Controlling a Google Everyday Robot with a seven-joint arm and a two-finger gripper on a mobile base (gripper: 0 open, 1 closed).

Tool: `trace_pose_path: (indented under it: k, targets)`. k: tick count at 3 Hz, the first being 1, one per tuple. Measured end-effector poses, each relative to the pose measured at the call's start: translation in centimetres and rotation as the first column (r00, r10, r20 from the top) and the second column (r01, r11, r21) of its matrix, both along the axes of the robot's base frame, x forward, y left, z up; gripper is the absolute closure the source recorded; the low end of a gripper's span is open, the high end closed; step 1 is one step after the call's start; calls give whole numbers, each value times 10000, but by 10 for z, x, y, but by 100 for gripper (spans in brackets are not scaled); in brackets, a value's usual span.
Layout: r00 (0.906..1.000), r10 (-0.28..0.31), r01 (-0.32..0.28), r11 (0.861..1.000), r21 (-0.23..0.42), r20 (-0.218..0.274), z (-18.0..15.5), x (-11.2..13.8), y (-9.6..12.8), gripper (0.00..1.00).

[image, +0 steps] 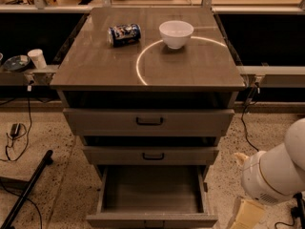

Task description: Close bottom drawer

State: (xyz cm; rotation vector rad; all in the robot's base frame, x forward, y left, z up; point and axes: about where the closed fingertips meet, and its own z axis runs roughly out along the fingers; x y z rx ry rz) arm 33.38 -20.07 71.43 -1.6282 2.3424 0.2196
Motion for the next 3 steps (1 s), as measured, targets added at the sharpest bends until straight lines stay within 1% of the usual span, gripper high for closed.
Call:
trace_pose_path:
  k: [1, 2, 3]
  targets:
    - [9998, 95, -92, 9999, 139, -184, -14, -7, 7, 0]
    - [9985, 267, -252, 9992, 305, -472, -35, -20, 20, 0]
    - [9984, 352, -344, 9992, 188, -448, -32, -18, 22, 0]
